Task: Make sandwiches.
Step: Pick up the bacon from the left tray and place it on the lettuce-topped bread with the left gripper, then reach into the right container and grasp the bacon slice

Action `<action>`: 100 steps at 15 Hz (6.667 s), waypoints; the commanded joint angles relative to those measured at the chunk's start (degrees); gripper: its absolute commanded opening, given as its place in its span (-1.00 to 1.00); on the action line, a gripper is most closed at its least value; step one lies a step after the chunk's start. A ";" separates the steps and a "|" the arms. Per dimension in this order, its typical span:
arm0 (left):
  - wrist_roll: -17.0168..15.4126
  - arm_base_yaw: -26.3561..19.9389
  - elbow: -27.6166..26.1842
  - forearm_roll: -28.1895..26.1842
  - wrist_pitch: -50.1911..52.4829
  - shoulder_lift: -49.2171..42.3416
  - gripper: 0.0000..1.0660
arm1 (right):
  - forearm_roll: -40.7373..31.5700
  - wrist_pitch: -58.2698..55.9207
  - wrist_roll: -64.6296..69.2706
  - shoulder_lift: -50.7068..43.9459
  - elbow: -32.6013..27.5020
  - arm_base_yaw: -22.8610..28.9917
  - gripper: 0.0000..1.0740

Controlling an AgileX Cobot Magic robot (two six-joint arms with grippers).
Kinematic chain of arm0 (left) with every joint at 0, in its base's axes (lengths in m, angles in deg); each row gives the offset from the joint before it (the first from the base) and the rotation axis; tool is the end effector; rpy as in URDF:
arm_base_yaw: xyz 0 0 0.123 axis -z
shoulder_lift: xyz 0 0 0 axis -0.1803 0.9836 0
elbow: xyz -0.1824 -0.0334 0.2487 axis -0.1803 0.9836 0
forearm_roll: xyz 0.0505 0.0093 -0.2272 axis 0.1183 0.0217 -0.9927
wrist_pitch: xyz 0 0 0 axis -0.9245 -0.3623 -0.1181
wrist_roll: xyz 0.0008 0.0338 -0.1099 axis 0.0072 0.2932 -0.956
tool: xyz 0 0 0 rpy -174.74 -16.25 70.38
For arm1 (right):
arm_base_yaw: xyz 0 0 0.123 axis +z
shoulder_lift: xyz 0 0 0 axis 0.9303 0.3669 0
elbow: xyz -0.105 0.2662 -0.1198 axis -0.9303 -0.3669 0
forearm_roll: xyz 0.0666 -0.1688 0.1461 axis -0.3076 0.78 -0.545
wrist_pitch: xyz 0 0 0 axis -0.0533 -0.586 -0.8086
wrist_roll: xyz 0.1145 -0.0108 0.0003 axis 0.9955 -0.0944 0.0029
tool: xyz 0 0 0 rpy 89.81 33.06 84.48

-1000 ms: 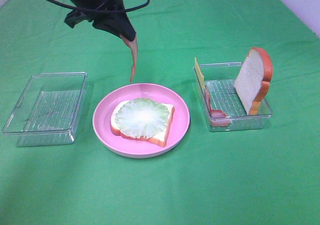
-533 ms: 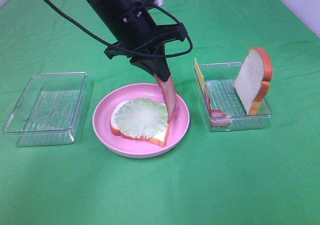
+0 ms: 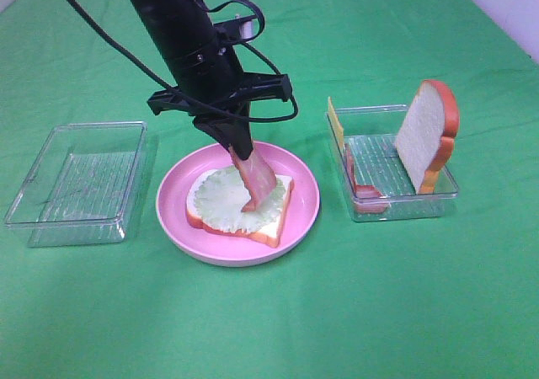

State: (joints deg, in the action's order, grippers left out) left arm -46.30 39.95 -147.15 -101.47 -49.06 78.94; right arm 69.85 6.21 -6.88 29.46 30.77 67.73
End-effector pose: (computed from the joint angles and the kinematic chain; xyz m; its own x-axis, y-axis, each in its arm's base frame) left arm 0.3792 -0.2610 0.2101 -0.9577 0.2717 -0.0945 0.2870 0.8801 -0.3783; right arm -0.0277 0.0089 0.2576 -0.4516 -0.0218 -0.8920 -0.0651 0.9978 0.0086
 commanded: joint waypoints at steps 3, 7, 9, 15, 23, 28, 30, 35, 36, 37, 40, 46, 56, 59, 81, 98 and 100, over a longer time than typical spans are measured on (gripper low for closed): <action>0.17 1.78 -1.66 -8.42 1.38 -1.72 -1.00 | 0.00 0.69 -0.80 -0.69 -0.11 -0.23 0.48; -0.46 3.78 -1.66 -5.96 2.52 -0.52 -1.00 | 0.00 0.69 -0.80 -0.69 -0.11 -0.23 0.48; -5.61 3.67 -1.66 2.18 2.01 0.29 -1.00 | 0.00 0.69 -0.80 -0.69 -0.11 -0.23 0.48; -8.88 3.67 -1.66 12.15 1.83 1.78 -1.00 | 0.00 0.69 -0.80 -0.69 -0.11 -0.23 0.48; -10.14 3.67 -1.66 19.37 0.74 2.75 -1.00 | 0.00 0.69 -0.80 -0.69 -0.11 -0.23 0.48; -10.14 3.67 -1.66 19.37 0.63 2.06 0.26 | 0.00 0.69 -0.80 -0.69 -0.11 -0.23 0.48; -9.91 3.67 -2.64 20.05 -1.09 0.80 0.77 | 0.00 0.69 -0.80 -0.69 -0.11 -0.23 0.48; -7.91 3.67 -7.51 20.40 -7.62 -1.78 0.76 | 0.00 0.69 -0.80 -0.69 -0.11 -0.23 0.48; -6.59 3.67 -7.51 20.51 -7.62 -6.07 0.76 | 0.00 0.69 -0.80 -0.69 -0.11 -0.23 0.48; -6.19 3.44 -7.51 21.60 -7.62 -8.48 0.76 | 0.00 0.69 -0.80 -0.69 -0.11 -0.23 0.48; -2.23 3.50 -6.02 23.84 -7.62 -16.96 0.76 | 0.00 0.69 -0.80 -0.69 -0.11 -0.23 0.48; -2.58 3.67 18.39 25.73 -7.51 -48.53 0.76 | 0.00 0.69 -0.80 -0.69 -0.11 -0.23 0.48; -5.33 3.67 63.08 24.64 -7.51 -98.38 0.76 | 0.11 1.72 -0.69 0.69 0.57 -0.23 0.45; -5.33 3.67 67.72 24.35 -7.51 -109.95 0.76 | -0.74 7.33 0.29 6.36 1.55 -0.23 0.44; 0.23 3.67 76.66 25.21 6.19 -126.39 0.74 | -17.76 7.10 -15.30 90.01 41.83 6.19 0.36; 0.40 3.67 76.66 25.15 6.19 -126.51 0.74 | -4.07 -0.29 2.75 122.61 65.66 23.15 0.06; 0.40 3.67 76.66 25.15 6.19 -126.51 0.74 | -4.07 -0.34 2.81 123.19 65.66 23.15 -0.06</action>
State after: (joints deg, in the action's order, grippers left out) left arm -46.02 43.45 -70.60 -76.26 -43.56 -46.42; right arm 65.38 5.64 -4.64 152.47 96.14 90.94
